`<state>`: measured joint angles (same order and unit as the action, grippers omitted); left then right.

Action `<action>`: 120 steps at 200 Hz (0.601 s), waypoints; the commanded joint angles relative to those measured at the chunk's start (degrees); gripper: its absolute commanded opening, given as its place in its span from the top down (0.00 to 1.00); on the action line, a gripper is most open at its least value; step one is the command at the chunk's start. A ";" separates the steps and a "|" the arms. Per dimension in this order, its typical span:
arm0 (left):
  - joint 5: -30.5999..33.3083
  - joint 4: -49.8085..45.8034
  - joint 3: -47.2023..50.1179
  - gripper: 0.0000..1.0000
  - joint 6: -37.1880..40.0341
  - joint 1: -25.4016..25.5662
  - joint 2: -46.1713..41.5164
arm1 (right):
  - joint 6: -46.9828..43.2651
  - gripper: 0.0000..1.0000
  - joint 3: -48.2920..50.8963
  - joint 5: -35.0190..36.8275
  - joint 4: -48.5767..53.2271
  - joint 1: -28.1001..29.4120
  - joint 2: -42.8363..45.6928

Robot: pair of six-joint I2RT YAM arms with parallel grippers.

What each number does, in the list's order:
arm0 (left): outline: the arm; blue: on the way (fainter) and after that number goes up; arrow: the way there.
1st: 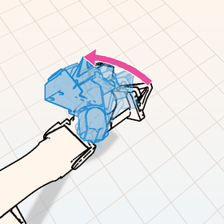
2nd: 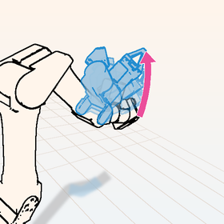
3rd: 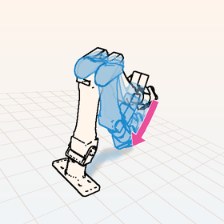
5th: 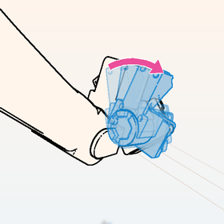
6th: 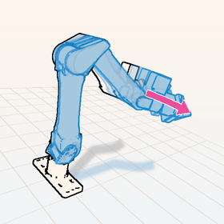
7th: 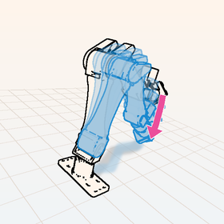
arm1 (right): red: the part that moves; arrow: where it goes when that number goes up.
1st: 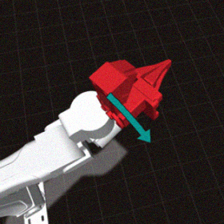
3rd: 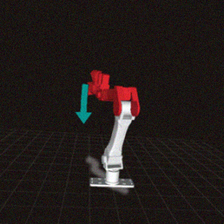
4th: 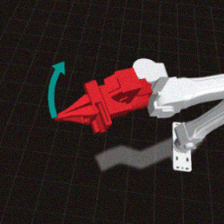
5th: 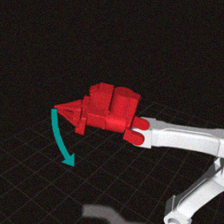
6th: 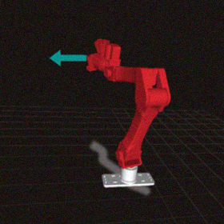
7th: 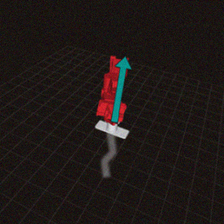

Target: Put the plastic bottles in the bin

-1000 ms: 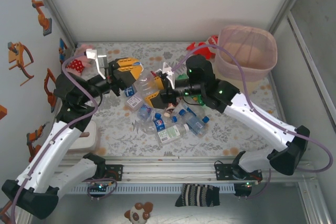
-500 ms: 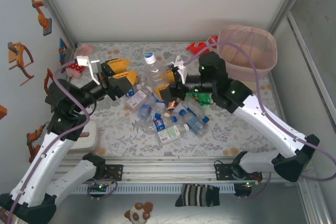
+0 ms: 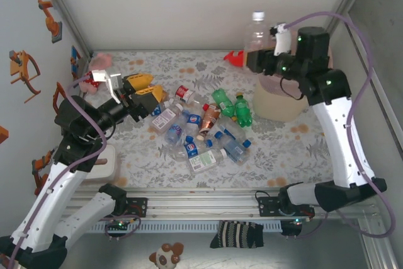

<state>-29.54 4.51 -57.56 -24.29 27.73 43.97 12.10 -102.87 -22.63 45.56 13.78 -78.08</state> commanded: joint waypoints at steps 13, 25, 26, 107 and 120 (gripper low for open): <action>0.34 -0.90 0.43 0.34 1.84 0.09 -0.24 | 3.55 0.48 -6.19 3.25 12.29 -8.51 -5.26; 0.36 -1.08 0.66 0.34 1.88 0.12 -0.35 | 3.97 0.48 -8.24 4.03 14.32 -11.07 -7.52; 0.36 -1.13 0.63 0.34 1.88 0.13 -0.32 | 3.98 0.48 -8.36 4.02 14.32 -11.45 -7.70; 1.85 -1.77 1.16 0.34 2.41 0.13 -0.82 | -3.41 0.49 -22.12 25.79 30.97 -17.23 -22.88; 1.85 -2.07 1.05 0.35 2.63 0.14 -0.77 | -4.26 0.49 -22.26 29.47 31.47 -17.37 -24.39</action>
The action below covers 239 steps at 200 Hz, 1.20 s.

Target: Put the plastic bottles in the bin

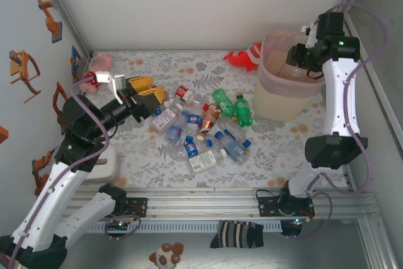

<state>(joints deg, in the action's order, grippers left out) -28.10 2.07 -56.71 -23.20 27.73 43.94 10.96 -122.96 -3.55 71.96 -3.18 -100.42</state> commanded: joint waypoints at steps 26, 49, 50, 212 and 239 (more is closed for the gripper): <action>1.06 -0.20 0.51 0.35 1.97 0.07 -1.03 | -3.71 0.49 -1.86 17.23 5.84 -0.34 -5.63; 2.45 -0.13 1.07 0.37 1.94 0.13 -1.56 | -3.77 0.49 -0.88 20.47 5.69 -0.41 -8.57; 2.49 -0.09 1.07 0.37 1.93 0.13 -1.61 | -3.81 0.49 -0.79 20.54 5.67 -0.37 -8.74; 4.89 -1.85 1.21 0.38 0.97 0.11 -1.31 | -3.24 0.28 6.29 21.24 0.95 -0.72 -11.92; 6.02 -2.86 0.82 0.38 0.62 0.10 -0.50 | -3.14 0.26 5.88 20.48 1.60 -0.75 -9.21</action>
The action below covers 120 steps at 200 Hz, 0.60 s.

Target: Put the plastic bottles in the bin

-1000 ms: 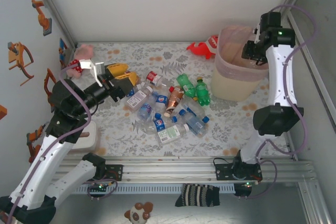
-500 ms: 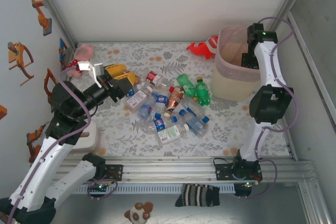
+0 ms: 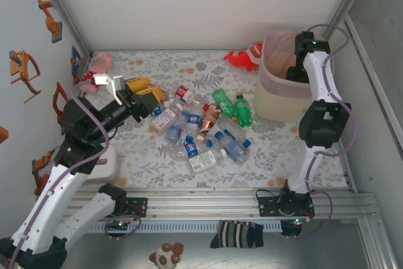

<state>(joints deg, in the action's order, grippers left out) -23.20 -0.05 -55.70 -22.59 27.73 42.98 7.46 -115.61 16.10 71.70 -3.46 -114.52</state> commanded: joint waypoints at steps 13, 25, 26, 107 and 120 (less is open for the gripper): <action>1.62 -1.22 -0.20 0.38 -0.13 0.13 0.93 | 0.31 0.26 -1.76 0.32 2.03 -0.49 6.38; 2.25 -1.83 -0.37 0.39 -0.31 0.13 1.23 | 0.36 0.27 -2.15 -0.58 2.21 -0.49 7.55; 2.26 -1.90 -0.37 0.39 -0.33 0.09 1.23 | 0.36 0.27 -2.20 -0.69 2.26 -0.45 7.64; 11.62 -13.16 -2.65 0.39 -3.43 -0.02 5.76 | 2.24 0.30 -1.93 -11.74 1.61 -0.47 17.31; 12.71 -14.43 -2.74 0.39 -4.24 -0.11 6.54 | 2.90 0.31 -1.60 -14.29 1.14 -0.49 18.74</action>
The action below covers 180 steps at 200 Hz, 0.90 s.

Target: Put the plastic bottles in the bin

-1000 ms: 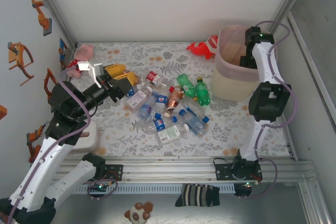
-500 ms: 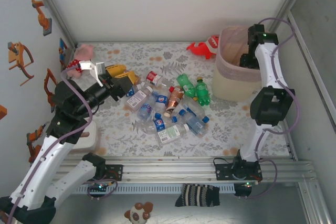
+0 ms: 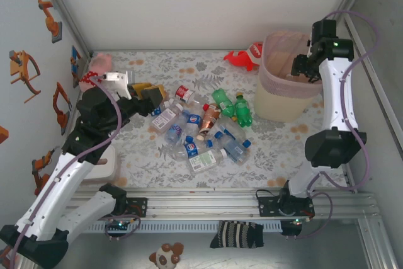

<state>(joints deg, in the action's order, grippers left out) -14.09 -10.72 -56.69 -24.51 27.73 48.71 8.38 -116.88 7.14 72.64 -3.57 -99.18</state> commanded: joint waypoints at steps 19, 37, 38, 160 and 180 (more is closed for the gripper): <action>5.47 -6.07 -1.93 0.39 -4.23 -0.38 2.27 | 3.08 0.32 0.78 -9.97 -0.88 -0.33 5.89; 9.90 -10.61 -3.08 0.41 -7.41 -0.55 4.27 | 4.13 0.32 2.38 -13.63 -2.02 -0.35 8.49; 10.15 -10.89 -3.13 0.41 -7.53 -0.56 4.37 | 4.13 0.33 2.49 -13.73 -2.04 -0.37 8.62; 2.98 -23.30 -5.69 0.31 6.27 -10.54 16.34 | 4.49 0.33 7.31 -18.03 -2.94 -0.38 15.50; 0.34 -26.40 -7.86 0.30 19.34 -10.60 19.80 | 4.31 0.33 7.72 -18.12 -3.12 -0.38 15.90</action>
<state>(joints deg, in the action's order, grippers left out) -8.84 -31.18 -60.66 -24.18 17.45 66.00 12.23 -109.71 -10.04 70.83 -3.57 -85.10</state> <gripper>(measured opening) 0.694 0.671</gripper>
